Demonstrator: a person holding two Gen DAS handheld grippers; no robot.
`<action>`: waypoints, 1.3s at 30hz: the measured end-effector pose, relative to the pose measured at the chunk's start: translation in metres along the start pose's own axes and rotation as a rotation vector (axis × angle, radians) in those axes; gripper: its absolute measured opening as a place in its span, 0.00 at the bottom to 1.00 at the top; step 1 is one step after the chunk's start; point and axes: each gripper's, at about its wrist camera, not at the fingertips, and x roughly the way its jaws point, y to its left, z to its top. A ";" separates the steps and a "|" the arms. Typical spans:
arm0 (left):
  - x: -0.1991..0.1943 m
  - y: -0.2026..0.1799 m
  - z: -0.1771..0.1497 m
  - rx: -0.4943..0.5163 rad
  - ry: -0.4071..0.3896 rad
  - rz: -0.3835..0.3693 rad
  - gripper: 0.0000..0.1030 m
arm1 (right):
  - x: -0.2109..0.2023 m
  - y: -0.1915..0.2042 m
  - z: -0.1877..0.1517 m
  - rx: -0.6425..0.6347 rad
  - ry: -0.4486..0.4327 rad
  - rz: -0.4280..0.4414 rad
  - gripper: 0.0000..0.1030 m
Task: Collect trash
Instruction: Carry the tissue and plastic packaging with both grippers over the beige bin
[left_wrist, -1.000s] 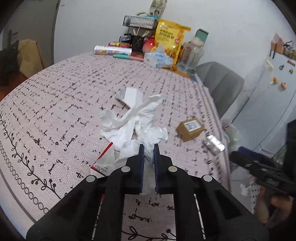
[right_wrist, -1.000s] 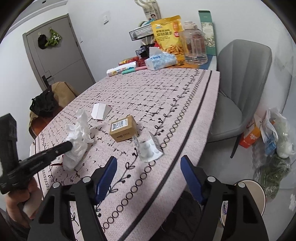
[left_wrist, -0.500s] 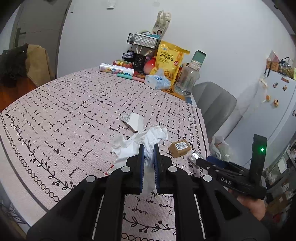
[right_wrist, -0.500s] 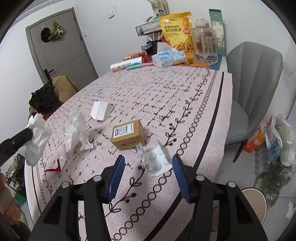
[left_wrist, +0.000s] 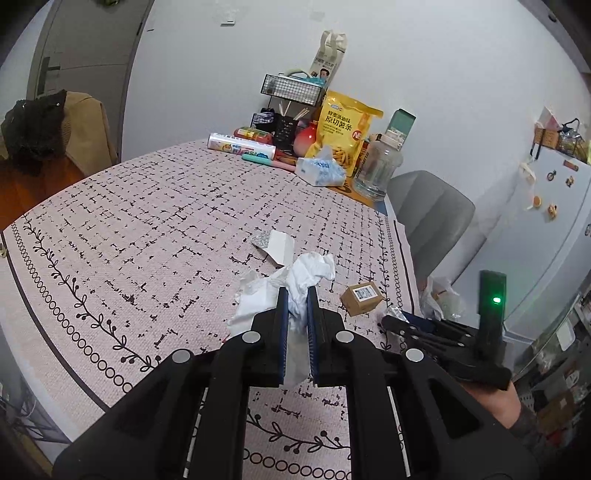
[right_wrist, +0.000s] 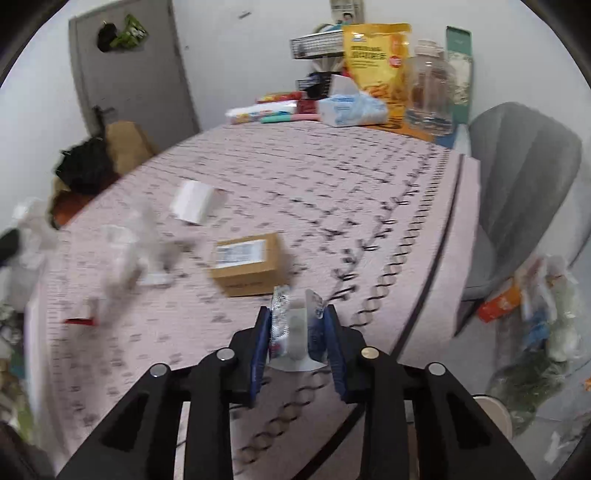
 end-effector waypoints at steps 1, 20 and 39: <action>0.000 -0.002 0.000 0.001 -0.002 -0.003 0.09 | -0.005 0.003 -0.001 -0.006 -0.011 0.001 0.27; 0.038 -0.082 0.010 0.119 0.036 -0.130 0.09 | -0.102 -0.042 -0.018 0.060 -0.133 -0.037 0.25; 0.099 -0.225 -0.006 0.294 0.162 -0.285 0.09 | -0.138 -0.155 -0.067 0.262 -0.149 -0.180 0.22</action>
